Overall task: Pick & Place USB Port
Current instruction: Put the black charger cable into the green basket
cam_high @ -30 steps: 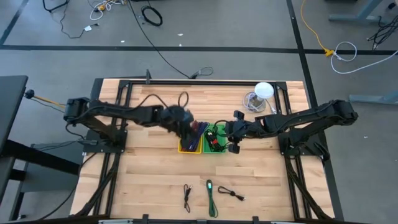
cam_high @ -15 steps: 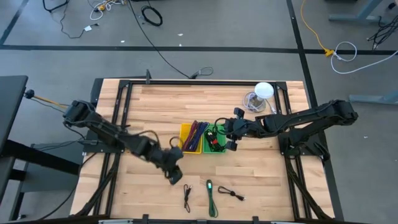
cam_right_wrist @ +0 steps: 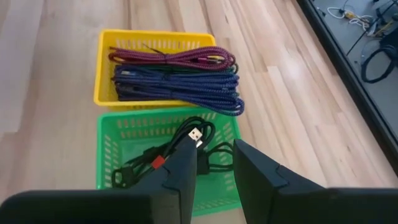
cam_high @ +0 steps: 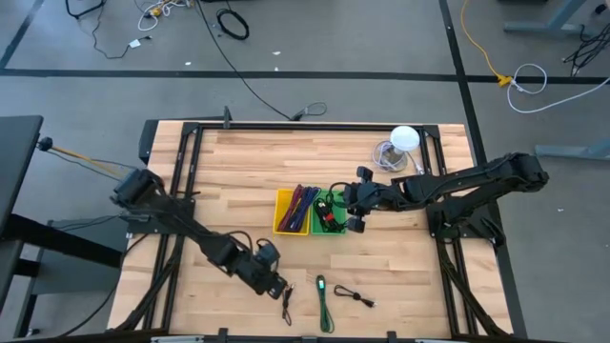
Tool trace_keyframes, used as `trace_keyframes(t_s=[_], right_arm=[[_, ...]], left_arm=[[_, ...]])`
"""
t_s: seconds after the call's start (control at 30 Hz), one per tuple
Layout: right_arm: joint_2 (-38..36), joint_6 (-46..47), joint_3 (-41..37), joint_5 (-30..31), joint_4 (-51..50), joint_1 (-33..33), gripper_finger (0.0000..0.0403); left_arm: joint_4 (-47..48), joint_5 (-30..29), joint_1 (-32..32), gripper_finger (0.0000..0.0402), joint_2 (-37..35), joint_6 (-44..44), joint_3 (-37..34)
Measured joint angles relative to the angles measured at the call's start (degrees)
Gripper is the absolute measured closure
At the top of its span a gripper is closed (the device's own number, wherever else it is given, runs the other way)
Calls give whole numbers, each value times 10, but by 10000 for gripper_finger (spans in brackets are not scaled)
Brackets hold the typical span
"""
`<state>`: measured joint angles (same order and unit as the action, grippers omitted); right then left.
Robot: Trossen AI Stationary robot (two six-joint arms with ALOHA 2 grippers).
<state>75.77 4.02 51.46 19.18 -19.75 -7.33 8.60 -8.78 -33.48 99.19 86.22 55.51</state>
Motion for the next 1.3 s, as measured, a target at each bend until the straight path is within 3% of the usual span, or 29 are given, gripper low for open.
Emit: trace_keyframes(t_s=[0.33,1.07,1.3], right_arm=[[0,-6,0,-7,1,0,296],[0,-12,0,-7,8,0,296],[0,-13,0,-6,8,0,296]], left_arm=[[-71,9,-4,330,46,17,0],[-60,-6,-1,330,59,20,0],[-140,30,12,348,92,-33,0]])
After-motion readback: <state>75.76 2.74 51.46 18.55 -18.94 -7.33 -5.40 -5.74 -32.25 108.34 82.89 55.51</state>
